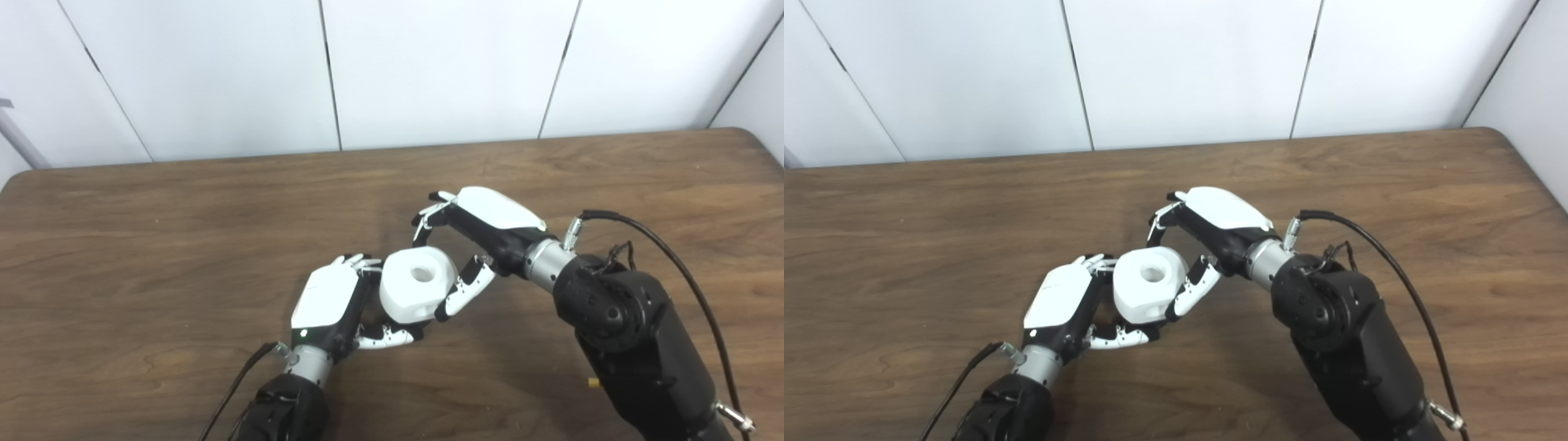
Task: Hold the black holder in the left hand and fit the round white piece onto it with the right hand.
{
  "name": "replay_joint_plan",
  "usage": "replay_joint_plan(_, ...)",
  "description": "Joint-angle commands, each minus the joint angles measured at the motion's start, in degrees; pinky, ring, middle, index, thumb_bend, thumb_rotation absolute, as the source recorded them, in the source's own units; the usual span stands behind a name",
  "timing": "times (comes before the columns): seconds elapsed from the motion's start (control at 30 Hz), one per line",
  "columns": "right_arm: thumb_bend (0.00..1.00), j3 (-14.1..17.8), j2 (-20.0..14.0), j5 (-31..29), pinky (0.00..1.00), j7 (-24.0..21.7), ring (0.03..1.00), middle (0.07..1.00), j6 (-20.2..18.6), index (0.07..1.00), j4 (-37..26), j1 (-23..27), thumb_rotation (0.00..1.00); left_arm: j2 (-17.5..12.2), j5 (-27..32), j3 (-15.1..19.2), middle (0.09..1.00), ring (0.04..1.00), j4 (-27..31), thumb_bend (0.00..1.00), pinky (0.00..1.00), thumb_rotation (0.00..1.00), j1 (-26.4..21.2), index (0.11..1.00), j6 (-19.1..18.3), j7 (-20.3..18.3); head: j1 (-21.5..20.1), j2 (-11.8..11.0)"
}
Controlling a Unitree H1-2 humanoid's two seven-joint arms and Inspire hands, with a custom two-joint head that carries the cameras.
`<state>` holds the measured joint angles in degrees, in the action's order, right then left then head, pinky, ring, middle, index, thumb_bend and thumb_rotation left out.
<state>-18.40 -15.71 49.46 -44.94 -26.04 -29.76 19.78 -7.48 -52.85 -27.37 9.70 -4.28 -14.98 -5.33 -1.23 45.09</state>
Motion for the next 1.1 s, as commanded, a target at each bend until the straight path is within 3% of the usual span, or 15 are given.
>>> replay_joint_plan(0.0, 0.52, 0.35, -0.09, -0.36, 0.97, 2.15, 0.978, 0.817, 1.76, 0.483, -0.58, 1.62, 0.14, 0.08, -0.16, -1.35, 0.787, 0.887, -0.76, 0.52, 0.94, 0.05, 1.01, 0.486, -0.81, -3.53, -0.05, 0.06)
replay_joint_plan(0.4, 0.52, 0.25, -0.27, -0.44, 0.96, 1.55, 0.978, 0.827, 0.95, 0.483, -0.45, 1.32, 0.13, 0.24, -0.1, -1.42, 0.789, 0.89, -0.29, 0.52, 0.94, 0.05, 1.23, 0.486, -1.06, -3.65, 0.08, 0.25)
replay_joint_plan(0.73, 0.52, -0.11, -1.3, -0.5, 0.96, 1.55, 0.987, 0.826, 2.7, 0.491, -0.26, 1.23, 0.16, 0.34, 0.03, -1.47, 0.792, 0.892, -0.91, 0.52, 0.94, 0.05, 0.92, 0.486, -1.07, -3.52, 0.09, 0.09)
replay_joint_plan(0.77, 0.72, -0.15, -1.4, -0.36, 0.96, 1.58, 0.986, 0.829, 2.88, 0.543, -0.26, 1.22, 0.23, 0.36, -0.01, -1.5, 0.792, 0.892, -0.88, 0.52, 0.94, 0.05, 0.93, 0.486, -1.12, -3.56, 0.02, 0.02)
replay_joint_plan(0.8, 0.85, -0.24, -1.48, -0.07, 0.96, 1.52, 0.985, 0.834, 2.96, 0.582, -0.3, 1.22, 0.29, 0.33, -0.04, -1.54, 0.792, 0.892, -0.84, 0.52, 0.94, 0.05, 0.94, 0.486, -1.09, -3.59, 0.02, 0.02)
replay_joint_plan(0.83, 0.91, -0.33, -1.55, 0.22, 0.97, 1.48, 0.985, 0.841, 3.0, 0.603, -0.34, 1.2, 0.32, 0.32, -0.05, -1.57, 0.792, 0.892, -0.83, 0.52, 0.94, 0.05, 0.93, 0.486, -1.09, -3.65, -0.06, -0.01)
replay_joint_plan(0.9, 0.97, -0.4, -1.57, 0.47, 0.98, 1.49, 0.99, 0.858, 2.82, 0.636, -0.44, 1.13, 0.36, 0.27, -0.08, -1.62, 0.794, 0.892, -0.91, 0.52, 0.94, 0.05, 0.89, 0.486, -1.05, -3.67, -0.06, -0.01)
replay_joint_plan(1.07, 1.0, -0.28, -1.42, 1.0, 1.0, 1.42, 1.0, 0.888, 2.06, 0.672, -0.79, 0.85, 0.4, 0.19, -0.24, -1.7, 0.792, 0.889, -1.24, 0.52, 0.94, 0.05, 0.82, 0.486, -0.76, -3.33, -0.25, 0.04)
